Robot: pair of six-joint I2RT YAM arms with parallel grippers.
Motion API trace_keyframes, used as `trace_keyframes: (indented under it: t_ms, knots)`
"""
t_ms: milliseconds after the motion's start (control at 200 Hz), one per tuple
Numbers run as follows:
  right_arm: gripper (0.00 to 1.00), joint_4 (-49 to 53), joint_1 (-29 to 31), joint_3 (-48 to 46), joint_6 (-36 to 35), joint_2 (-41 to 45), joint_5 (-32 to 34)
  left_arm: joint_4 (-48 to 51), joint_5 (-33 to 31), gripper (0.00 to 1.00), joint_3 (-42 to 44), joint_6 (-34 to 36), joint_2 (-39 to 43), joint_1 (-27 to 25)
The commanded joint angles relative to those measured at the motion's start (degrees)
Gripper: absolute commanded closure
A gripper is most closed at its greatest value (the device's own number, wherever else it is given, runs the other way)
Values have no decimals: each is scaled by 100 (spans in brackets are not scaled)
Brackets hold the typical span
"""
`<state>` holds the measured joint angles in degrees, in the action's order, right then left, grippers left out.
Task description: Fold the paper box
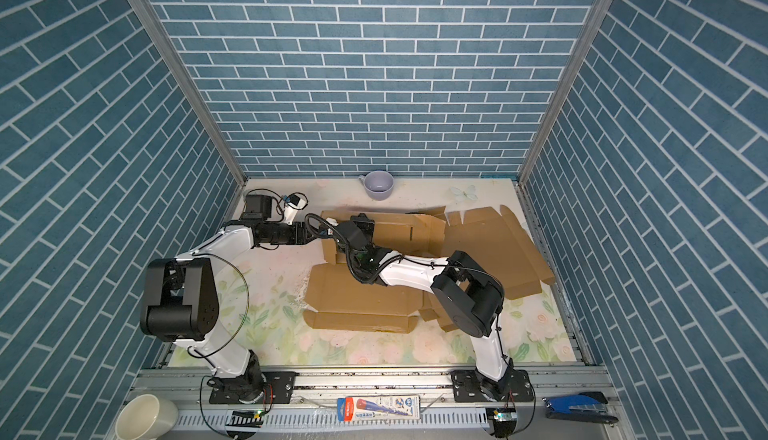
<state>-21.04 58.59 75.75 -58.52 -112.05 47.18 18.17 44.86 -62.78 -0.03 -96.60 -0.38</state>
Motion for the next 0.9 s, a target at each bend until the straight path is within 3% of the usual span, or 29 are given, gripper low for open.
trace_keyframes:
  t_ms: [0,495,670,895]
  knots:
    - [100,-171,21,-116,139,113,-23,345,-25,43,196,206,76,-85]
    - [100,205,10,-151,483,186,-287,740,-99,46,363,367,158,-208]
    - [100,431,3,-61,662,174,-403,-161,-191,47,459,-82,142,-266]
    - [100,782,12,34,939,235,-411,-1398,-915,49,858,-678,165,-638]
